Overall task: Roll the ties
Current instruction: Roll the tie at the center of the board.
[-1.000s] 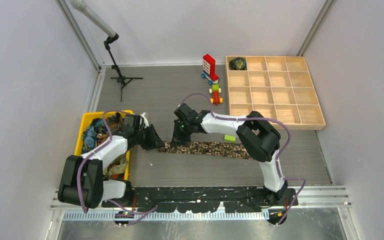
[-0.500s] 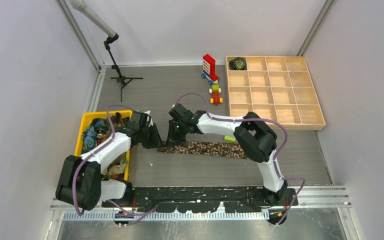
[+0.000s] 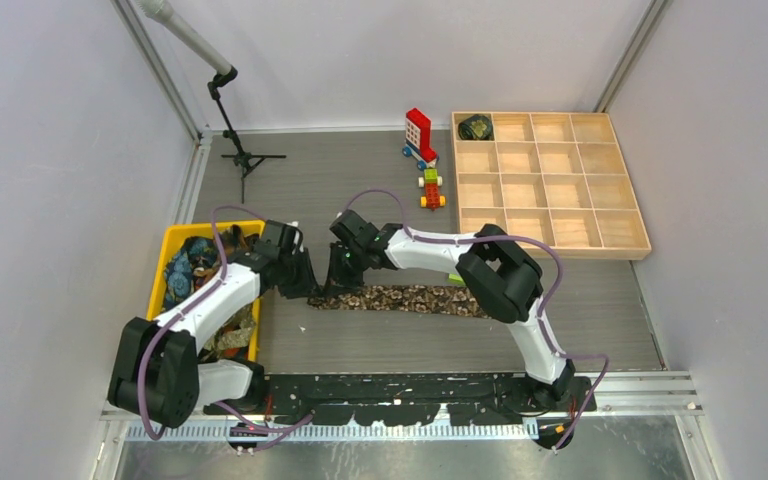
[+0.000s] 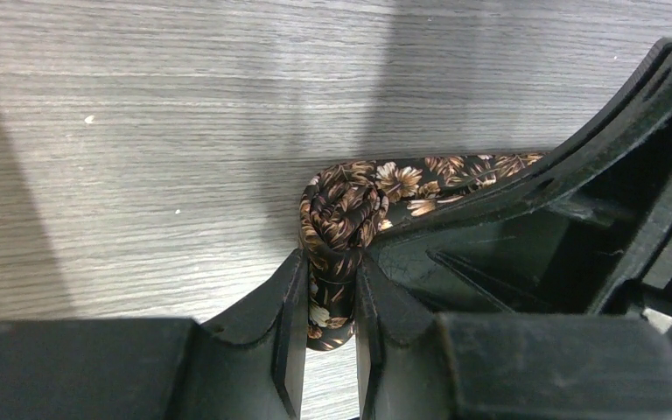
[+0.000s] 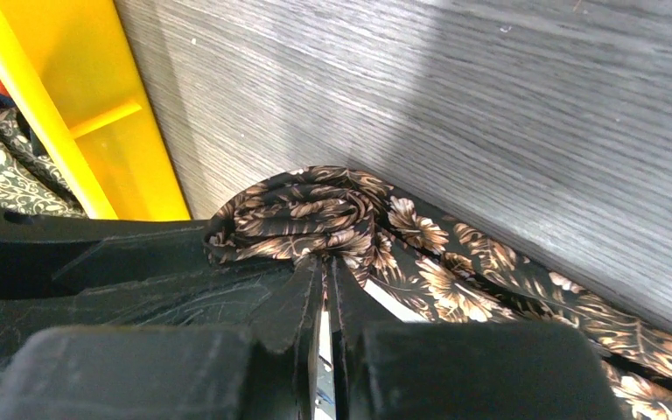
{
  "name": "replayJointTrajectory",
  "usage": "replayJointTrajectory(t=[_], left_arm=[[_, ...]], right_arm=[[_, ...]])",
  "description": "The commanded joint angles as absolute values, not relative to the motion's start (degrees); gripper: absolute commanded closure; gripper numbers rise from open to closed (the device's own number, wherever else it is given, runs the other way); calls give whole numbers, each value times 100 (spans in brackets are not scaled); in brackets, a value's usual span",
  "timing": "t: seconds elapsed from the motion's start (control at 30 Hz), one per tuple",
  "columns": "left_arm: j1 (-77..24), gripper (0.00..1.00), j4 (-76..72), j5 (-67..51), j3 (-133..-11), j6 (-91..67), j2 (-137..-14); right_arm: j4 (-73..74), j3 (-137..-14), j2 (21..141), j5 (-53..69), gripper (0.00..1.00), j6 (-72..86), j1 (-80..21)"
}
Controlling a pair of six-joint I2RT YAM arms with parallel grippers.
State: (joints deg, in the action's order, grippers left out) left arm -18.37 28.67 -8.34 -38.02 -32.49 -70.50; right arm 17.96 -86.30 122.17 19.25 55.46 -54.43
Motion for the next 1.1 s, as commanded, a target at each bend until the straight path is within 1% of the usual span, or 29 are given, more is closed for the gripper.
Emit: replayJointTrajectory(t=[0.0, 0.17, 0.3, 0.43, 0.7, 0.97, 1.07], left_arm=[[-1992, 81, 3083, -679, -4238, -3159, -6864], [-2197, 82, 3229, -344, -4378, -3128, -6928], [-2617, 82, 3338, 208, -4537, -3121, -7058], [-2929, 83, 3394, 518, -4652, -3150, -7269], [-3365, 83, 3364, 876, -4733, -3332, -7708], [-3612, 84, 3311, 1238, -4685, -3564, -8043], [-3635, 85, 3310, 1292, -4701, -3599, -8134]], right_arm=[[1698, -8843, 12318, 1910, 88, 5581, -5491], [1717, -8798, 12313, 1906, 88, 5582, -5507], [1657, -8806, 12363, 1931, 88, 5621, -5527], [1570, -8798, 12409, 1958, 88, 5669, -5520], [1517, -8665, 12347, 1943, 88, 5687, -5522], [1587, -8281, 11846, 1749, 88, 5610, -5472], [1863, -8136, 11582, 1533, 88, 5523, -5411]])
